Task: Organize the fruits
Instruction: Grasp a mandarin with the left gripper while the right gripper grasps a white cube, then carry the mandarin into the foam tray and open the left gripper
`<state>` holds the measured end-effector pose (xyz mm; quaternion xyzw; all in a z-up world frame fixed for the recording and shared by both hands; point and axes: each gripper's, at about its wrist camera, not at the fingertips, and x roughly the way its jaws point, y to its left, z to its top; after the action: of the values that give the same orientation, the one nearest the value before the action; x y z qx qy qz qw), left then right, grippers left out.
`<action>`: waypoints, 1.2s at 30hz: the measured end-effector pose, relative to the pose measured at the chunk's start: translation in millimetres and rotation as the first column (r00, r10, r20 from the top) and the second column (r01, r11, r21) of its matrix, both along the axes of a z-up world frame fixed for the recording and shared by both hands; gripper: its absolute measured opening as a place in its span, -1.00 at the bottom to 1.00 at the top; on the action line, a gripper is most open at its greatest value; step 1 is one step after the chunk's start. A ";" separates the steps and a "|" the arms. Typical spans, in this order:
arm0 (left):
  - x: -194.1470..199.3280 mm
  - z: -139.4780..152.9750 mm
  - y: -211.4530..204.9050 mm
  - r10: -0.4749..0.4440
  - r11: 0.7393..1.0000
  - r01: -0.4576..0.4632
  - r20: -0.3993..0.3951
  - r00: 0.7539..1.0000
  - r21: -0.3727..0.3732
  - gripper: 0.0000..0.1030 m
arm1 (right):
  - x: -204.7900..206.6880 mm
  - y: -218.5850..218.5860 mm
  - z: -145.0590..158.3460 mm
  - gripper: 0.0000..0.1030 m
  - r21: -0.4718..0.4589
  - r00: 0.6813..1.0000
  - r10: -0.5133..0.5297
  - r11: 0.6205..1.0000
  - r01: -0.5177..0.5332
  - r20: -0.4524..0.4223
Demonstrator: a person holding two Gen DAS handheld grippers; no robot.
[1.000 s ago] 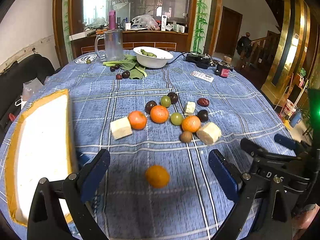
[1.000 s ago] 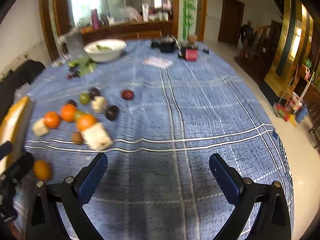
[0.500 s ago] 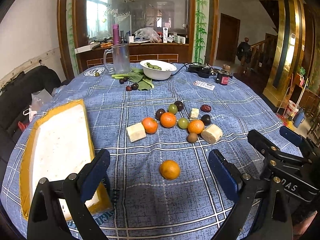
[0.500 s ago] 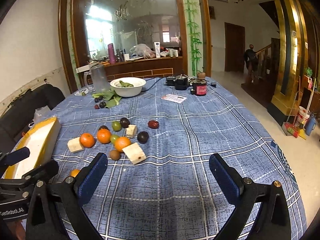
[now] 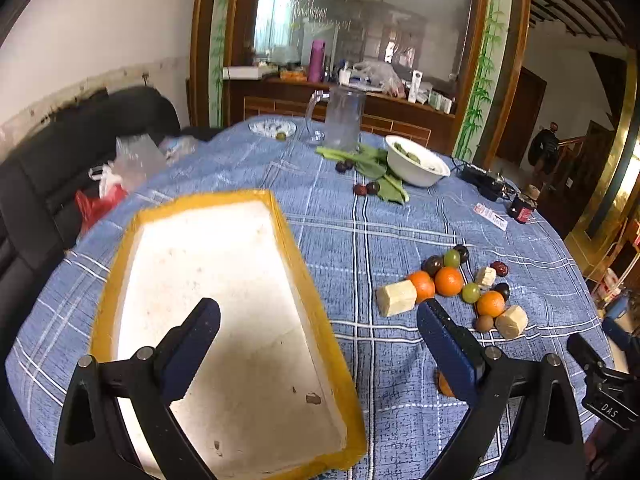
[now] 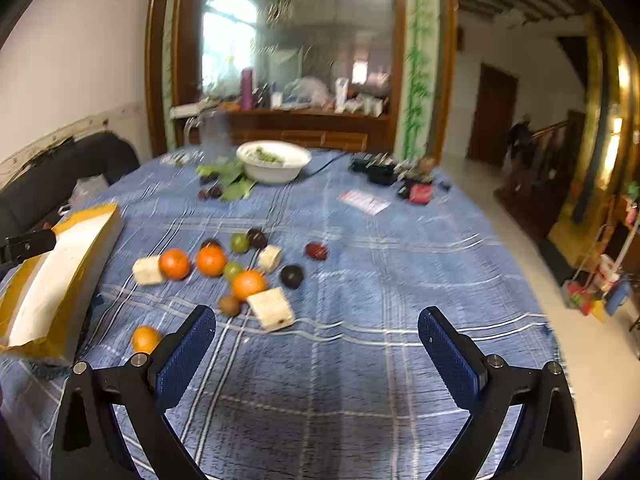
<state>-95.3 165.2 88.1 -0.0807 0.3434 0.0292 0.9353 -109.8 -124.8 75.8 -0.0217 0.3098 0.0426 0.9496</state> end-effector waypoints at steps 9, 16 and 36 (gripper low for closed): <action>7.5 -24.4 -58.2 -0.260 0.965 0.258 -0.061 0.964 -0.043 0.90 | 42.2 14.3 -27.3 0.36 0.062 0.977 0.138 0.990 -0.130 -0.162; 14.7 -43.7 -92.8 -0.369 0.929 0.370 -0.139 0.919 -0.020 0.16 | 65.1 16.8 -40.7 0.29 0.045 0.968 0.155 0.988 -0.149 -0.196; 18.7 -70.4 -126.3 -0.431 0.894 0.447 -0.210 0.877 0.033 -0.42 | 78.6 20.4 -60.3 -0.27 0.080 0.949 0.199 0.979 -0.185 -0.243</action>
<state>-76.5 38.9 17.7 0.0403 0.4422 -0.1621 0.8812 -31.2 -104.5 15.5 -0.0196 0.4219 0.1459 0.8946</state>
